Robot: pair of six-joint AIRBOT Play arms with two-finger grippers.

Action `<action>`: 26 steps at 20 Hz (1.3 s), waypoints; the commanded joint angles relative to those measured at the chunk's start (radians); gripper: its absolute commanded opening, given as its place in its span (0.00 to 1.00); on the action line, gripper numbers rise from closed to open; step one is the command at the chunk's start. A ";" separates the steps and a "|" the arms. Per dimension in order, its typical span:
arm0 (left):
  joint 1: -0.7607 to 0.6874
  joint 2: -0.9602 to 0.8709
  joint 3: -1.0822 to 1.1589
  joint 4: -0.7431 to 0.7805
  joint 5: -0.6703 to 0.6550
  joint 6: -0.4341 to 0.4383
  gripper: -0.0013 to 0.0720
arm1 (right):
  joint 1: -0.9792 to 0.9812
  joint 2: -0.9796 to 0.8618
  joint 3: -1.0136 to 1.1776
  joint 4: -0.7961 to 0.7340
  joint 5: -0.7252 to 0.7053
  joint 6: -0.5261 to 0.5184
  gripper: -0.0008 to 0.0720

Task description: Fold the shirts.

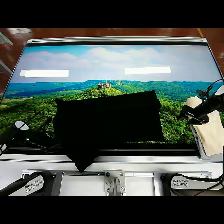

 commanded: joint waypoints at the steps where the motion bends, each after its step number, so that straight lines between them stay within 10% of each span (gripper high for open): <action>1: -0.072 0.001 -0.008 -0.022 0.036 0.005 0.71 | -0.001 0.000 -0.001 0.014 -0.003 0.007 0.83; 4: -0.106 -0.021 -0.011 -0.022 0.035 0.006 0.66 | -0.001 0.000 -0.001 0.014 -0.003 0.011 0.83; 8: -0.106 -0.035 -0.026 -0.037 -0.018 0.097 0.06 | -0.001 0.001 -0.038 0.026 0.007 0.013 0.83; 23: -0.095 -0.034 -0.023 -0.026 -0.051 0.118 0.06 | 0.058 0.000 -0.388 0.230 -0.148 -0.120 0.95; 26: -0.095 -0.034 -0.018 -0.026 -0.043 0.118 0.06 | 0.131 0.000 -0.387 0.222 -0.196 -0.093 0.63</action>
